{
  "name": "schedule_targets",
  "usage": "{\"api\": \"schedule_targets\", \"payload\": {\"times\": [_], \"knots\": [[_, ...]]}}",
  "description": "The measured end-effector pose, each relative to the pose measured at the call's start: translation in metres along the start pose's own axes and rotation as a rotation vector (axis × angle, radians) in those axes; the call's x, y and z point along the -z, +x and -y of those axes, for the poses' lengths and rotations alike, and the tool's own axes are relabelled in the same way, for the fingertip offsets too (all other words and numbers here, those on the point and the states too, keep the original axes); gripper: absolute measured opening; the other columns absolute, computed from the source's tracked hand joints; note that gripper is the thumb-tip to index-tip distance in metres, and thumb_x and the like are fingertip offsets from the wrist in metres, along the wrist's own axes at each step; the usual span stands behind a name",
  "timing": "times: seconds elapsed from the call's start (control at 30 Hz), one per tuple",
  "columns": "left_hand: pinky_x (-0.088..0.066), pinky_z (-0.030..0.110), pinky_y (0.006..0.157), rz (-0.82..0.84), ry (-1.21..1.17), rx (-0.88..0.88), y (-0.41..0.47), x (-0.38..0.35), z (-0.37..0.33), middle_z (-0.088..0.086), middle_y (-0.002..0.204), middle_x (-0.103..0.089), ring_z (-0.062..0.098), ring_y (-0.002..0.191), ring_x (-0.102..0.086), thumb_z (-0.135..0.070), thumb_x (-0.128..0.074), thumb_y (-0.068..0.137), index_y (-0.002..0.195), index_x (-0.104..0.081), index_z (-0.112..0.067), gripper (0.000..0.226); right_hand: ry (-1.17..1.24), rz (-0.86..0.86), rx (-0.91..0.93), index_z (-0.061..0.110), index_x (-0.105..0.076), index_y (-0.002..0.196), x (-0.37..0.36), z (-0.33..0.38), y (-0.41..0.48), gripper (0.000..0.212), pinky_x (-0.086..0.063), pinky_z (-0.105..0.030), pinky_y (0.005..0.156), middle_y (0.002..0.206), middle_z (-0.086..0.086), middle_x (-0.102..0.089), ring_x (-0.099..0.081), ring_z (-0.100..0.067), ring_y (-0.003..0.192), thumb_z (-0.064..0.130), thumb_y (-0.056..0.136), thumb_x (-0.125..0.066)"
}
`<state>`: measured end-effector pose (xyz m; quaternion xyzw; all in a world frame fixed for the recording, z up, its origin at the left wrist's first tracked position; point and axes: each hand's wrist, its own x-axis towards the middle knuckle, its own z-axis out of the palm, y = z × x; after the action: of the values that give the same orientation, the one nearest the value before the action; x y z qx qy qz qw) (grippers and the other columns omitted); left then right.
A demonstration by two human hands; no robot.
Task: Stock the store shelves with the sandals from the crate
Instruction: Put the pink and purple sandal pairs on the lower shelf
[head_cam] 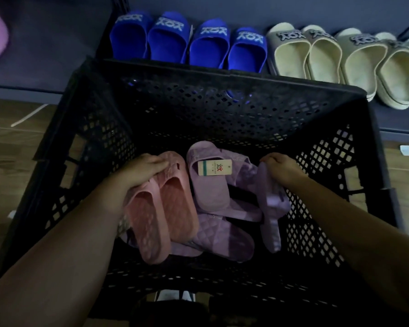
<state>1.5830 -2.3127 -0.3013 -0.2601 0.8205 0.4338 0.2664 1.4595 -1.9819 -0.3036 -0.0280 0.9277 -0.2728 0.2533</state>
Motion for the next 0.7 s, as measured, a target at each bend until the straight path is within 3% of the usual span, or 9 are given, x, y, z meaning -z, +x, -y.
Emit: {"api": "schedule_targets", "payload": {"times": [0.1, 0.23, 0.33, 0.4, 0.5, 0.57, 0.7], "knots": [[-0.048, 0.033, 0.095, -0.080, 0.172, -0.054, -0.004, 0.007, -0.011, 0.002, 0.124, -0.061, 0.023, 0.109, -0.059, -0.059, -0.055, 0.084, 0.121, -0.064, -0.025, 0.051, 0.130, 0.064, -0.034, 0.020, -0.068, 0.100, 0.001, 0.000, -0.001, 0.019, -0.046, -0.028, 0.082, 0.105, -0.007, -0.066, -0.061, -0.023, 0.097, 0.018, 0.092, -0.051], [-0.047, 0.034, 0.097, -0.133, 0.224, -0.119, -0.007, 0.018, -0.018, 0.000, 0.127, -0.061, 0.022, 0.113, -0.058, -0.052, -0.055, 0.088, 0.121, -0.064, -0.030, 0.040, 0.310, 0.133, -0.057, 0.020, -0.065, 0.101, 0.011, 0.007, -0.003, 0.020, -0.046, -0.022, 0.059, 0.086, -0.005, -0.062, -0.057, -0.017, 0.076, 0.007, 0.086, -0.061], [-0.044, 0.028, 0.094, -0.138, 0.244, -0.124, -0.007, 0.025, -0.019, -0.003, 0.125, -0.062, 0.020, 0.112, -0.058, -0.050, -0.058, 0.087, 0.117, -0.066, -0.028, 0.038, 0.205, 0.373, -0.031, 0.018, -0.055, 0.122, 0.018, 0.008, -0.004, 0.044, -0.045, -0.016, 0.064, 0.103, -0.005, -0.059, -0.055, -0.011, 0.086, 0.004, 0.080, -0.062], [-0.045, 0.027, 0.091, -0.174, 0.268, -0.134, -0.007, 0.029, -0.020, -0.003, 0.124, -0.063, 0.020, 0.111, -0.058, -0.054, -0.059, 0.084, 0.114, -0.068, -0.030, 0.040, 0.103, 0.416, 0.001, 0.016, -0.052, 0.130, 0.021, 0.005, -0.001, 0.054, -0.046, -0.019, 0.075, 0.113, -0.006, -0.057, -0.055, -0.015, 0.100, 0.002, 0.079, -0.064], [-0.047, 0.027, 0.081, -0.225, 0.302, -0.147, -0.008, 0.034, -0.018, -0.002, 0.118, -0.067, 0.019, 0.104, -0.061, -0.061, -0.059, 0.080, 0.107, -0.070, -0.033, 0.041, 0.100, 0.432, 0.044, 0.014, -0.053, 0.122, 0.023, 0.000, 0.003, 0.044, -0.049, -0.028, 0.079, 0.105, -0.015, -0.061, -0.059, -0.022, 0.093, -0.004, 0.084, -0.064], [-0.047, 0.028, 0.079, -0.237, 0.302, -0.140, -0.009, 0.034, -0.017, -0.002, 0.116, -0.067, 0.020, 0.103, -0.062, -0.062, -0.058, 0.080, 0.106, -0.070, -0.033, 0.041, 0.066, 0.386, 0.111, 0.017, -0.052, 0.111, 0.021, -0.002, 0.005, 0.033, -0.048, -0.020, 0.068, 0.097, -0.017, -0.059, -0.057, -0.018, 0.085, -0.003, 0.086, -0.062], [-0.046, 0.028, 0.079, -0.263, 0.375, -0.151, -0.010, 0.027, -0.022, 0.001, 0.118, -0.066, 0.024, 0.106, -0.060, -0.060, -0.053, 0.084, 0.111, -0.068, -0.032, 0.042, 0.115, 0.169, 0.182, 0.011, -0.052, 0.123, 0.024, 0.009, 0.011, 0.031, -0.043, -0.007, 0.057, 0.090, -0.007, -0.059, -0.059, -0.004, 0.077, 0.003, 0.093, -0.055]]}}
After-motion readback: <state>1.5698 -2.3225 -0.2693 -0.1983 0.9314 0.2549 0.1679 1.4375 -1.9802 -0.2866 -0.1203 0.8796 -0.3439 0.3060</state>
